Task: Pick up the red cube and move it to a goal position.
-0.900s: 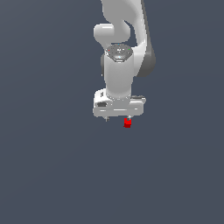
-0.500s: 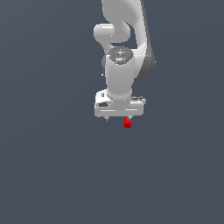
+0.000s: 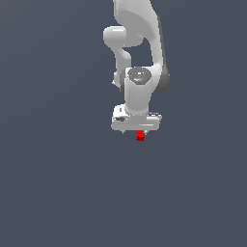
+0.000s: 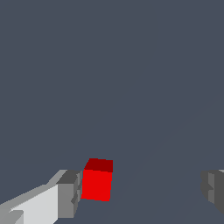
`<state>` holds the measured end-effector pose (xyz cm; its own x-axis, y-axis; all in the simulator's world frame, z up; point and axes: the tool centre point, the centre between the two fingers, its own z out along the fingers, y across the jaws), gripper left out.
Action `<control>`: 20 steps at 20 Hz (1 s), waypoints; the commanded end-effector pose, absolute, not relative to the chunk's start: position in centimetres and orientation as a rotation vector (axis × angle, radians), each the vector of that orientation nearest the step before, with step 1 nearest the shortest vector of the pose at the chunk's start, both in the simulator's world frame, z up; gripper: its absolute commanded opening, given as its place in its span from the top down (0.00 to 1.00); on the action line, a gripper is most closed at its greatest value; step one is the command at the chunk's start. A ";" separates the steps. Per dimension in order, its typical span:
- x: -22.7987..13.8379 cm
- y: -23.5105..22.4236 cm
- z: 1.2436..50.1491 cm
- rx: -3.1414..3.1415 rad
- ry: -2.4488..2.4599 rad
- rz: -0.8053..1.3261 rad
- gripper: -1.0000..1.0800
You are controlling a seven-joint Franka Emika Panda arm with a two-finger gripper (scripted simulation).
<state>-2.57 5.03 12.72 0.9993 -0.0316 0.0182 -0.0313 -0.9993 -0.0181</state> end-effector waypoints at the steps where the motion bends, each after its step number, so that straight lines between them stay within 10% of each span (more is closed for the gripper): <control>1: -3.8 5.9 10.6 -3.126 0.081 -0.022 0.04; 19: -7.8 9.5 2.0 -3.135 0.210 0.000 0.04; 20: -7.8 9.5 2.0 -3.135 0.210 0.000 1.00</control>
<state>-7.78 9.46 2.06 0.9913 -0.1315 -0.0009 -0.1315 -0.9913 0.0003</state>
